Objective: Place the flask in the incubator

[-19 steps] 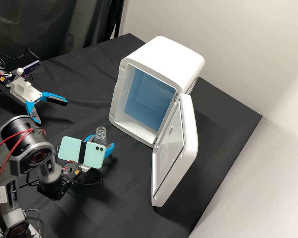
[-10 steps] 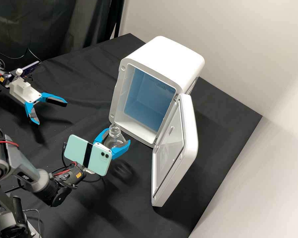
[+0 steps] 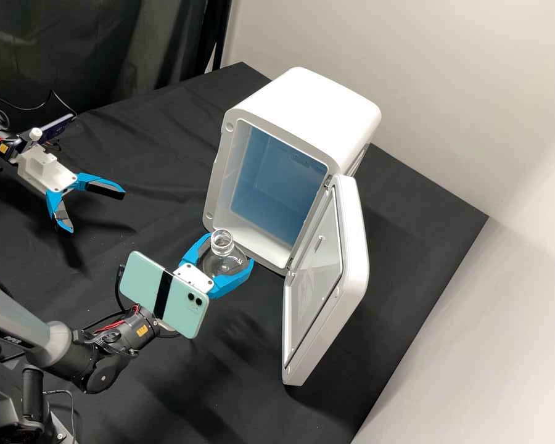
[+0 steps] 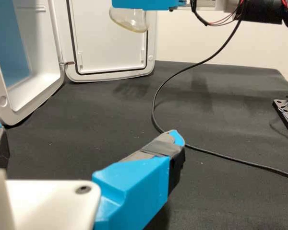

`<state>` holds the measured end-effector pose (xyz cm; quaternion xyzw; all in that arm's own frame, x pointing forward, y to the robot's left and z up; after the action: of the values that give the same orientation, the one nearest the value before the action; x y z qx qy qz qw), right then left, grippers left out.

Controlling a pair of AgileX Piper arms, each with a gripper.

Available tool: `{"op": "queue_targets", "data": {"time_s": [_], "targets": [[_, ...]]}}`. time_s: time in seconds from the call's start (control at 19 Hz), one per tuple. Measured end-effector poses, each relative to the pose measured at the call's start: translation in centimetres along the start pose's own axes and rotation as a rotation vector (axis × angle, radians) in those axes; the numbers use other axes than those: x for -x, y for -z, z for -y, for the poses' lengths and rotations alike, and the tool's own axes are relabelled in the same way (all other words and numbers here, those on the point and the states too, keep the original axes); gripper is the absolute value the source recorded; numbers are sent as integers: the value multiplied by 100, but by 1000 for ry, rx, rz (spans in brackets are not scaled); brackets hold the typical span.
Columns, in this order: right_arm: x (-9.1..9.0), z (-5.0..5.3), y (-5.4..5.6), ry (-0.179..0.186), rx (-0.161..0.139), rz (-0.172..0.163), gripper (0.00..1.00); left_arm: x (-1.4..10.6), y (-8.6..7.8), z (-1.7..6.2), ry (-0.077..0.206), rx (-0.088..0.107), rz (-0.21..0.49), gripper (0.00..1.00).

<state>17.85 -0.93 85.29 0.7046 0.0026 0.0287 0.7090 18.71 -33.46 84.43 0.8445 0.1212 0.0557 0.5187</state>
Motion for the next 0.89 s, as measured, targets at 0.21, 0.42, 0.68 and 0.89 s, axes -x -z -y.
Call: {"op": "queue_targets", "data": {"time_s": [0.21,0.42,0.68,0.89], "targets": [[22,-31,13,-11,-17,-5,0,0,0,0,0,0,0,100],[27,-36,24,-14,-17,-10,0,0,0,0,0,0,0,100],[5,17,71,17,-21,-38,0,0,0,0,0,0,0,100],[-88,21,61,12,-55,-35,0,0,0,0,0,0,0,100]]}}
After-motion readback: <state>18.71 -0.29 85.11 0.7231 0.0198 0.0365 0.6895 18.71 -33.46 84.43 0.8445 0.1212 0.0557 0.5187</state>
